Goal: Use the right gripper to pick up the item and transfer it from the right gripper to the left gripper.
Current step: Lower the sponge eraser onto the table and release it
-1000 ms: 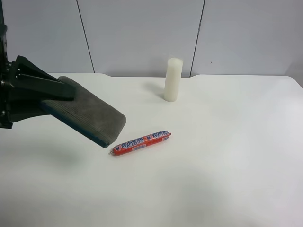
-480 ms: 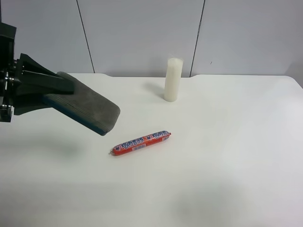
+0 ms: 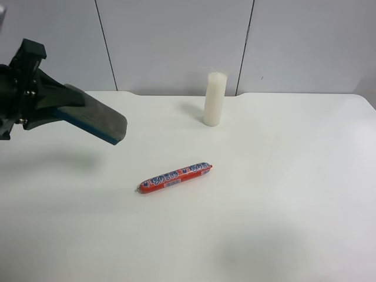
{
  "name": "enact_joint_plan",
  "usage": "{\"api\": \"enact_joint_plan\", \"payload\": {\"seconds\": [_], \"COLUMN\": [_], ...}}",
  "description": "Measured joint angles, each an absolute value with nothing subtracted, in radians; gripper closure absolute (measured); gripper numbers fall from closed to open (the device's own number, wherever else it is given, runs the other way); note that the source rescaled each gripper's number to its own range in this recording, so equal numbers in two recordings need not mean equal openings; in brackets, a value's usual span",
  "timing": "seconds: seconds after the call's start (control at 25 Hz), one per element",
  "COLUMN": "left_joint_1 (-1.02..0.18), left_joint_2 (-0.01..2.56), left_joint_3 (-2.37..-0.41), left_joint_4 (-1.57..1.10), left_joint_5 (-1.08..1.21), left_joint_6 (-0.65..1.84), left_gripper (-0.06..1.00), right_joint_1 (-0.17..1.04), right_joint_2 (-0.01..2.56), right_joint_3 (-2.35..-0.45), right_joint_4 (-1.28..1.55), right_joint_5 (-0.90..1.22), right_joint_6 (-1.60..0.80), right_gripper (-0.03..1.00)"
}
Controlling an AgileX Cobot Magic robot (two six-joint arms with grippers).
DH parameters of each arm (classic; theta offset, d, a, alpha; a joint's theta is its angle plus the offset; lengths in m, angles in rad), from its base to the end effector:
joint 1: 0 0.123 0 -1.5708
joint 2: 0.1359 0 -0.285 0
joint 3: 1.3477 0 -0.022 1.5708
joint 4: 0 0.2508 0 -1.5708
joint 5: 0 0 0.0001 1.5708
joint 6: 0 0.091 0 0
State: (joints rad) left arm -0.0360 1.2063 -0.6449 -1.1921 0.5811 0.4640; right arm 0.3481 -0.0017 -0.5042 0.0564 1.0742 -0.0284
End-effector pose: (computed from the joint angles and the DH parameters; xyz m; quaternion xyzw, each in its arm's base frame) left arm 0.2259 -0.0547 0.2545 -0.1655 0.8682 -0.3633 0.2948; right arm -0.0074 0.0021 0.2775 -0.1613 0.8395 0.1103 0.5070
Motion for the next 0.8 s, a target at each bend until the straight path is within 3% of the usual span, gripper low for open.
{"api": "enact_joint_plan", "payload": {"seconds": [0.44,0.8], "left_joint_1": [-0.036,-0.036], "left_joint_2": [1.514,1.575], "left_joint_3": [-0.645,-0.645], "left_joint_4": [-1.194,-1.193], "left_joint_5": [0.291,0.167], "left_joint_6": [0.491,0.528], "left_gripper": [0.94,0.94], "right_joint_1": [0.348,0.348], "right_joint_2": [-0.002,-0.002], "right_joint_3": [-0.504,-0.504], "right_joint_4": [0.056,0.056], "right_joint_5": [1.074,1.074], "right_joint_6": [-0.028,-0.028], "right_gripper": [-0.02,-0.02]}}
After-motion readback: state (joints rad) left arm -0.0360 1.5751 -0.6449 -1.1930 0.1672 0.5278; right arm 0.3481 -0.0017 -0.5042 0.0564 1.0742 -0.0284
